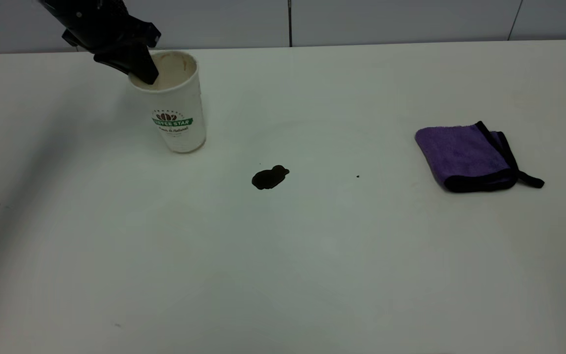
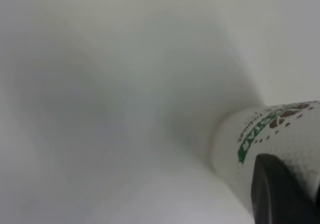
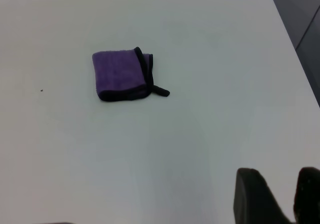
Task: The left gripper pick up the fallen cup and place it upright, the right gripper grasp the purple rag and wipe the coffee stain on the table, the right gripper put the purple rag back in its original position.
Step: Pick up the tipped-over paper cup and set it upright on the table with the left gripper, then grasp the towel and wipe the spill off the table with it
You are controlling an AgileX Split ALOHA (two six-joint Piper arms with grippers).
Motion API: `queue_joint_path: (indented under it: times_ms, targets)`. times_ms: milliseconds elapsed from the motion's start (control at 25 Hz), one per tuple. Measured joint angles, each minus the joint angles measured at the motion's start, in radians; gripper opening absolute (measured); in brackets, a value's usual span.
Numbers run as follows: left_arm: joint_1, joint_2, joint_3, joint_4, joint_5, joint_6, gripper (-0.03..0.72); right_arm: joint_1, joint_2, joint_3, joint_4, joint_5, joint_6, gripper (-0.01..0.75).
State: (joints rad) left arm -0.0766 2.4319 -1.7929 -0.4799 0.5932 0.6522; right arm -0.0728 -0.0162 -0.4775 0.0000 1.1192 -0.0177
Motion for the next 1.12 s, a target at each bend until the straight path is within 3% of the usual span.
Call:
queue_joint_path:
  times_ms: [200,440,520,640,800,1120]
  targets:
    - [0.0,0.012,0.0,-0.007,-0.014,0.002,0.219,0.0,0.0,0.0,0.0,0.0,0.0,0.239]
    - [-0.001,-0.016,-0.015,-0.006,0.011,0.002,0.602,0.0,0.0,0.0,0.0,0.0,0.0,0.239]
    - [0.0,-0.058,-0.032,-0.001,0.058,0.002,0.693,0.0,0.0,0.0,0.0,0.0,0.0,0.239]
    - [0.004,-0.153,-0.051,0.001,0.144,0.002,0.712,0.0,0.0,0.0,0.0,0.0,0.0,0.239]
    - [0.025,-0.301,-0.058,0.006,0.279,-0.002,0.682,0.0,0.0,0.0,0.0,0.0,0.0,0.239]
    - [0.057,-0.542,-0.058,0.148,0.569,-0.194,0.51,0.0,0.0,0.0,0.0,0.0,0.0,0.239]
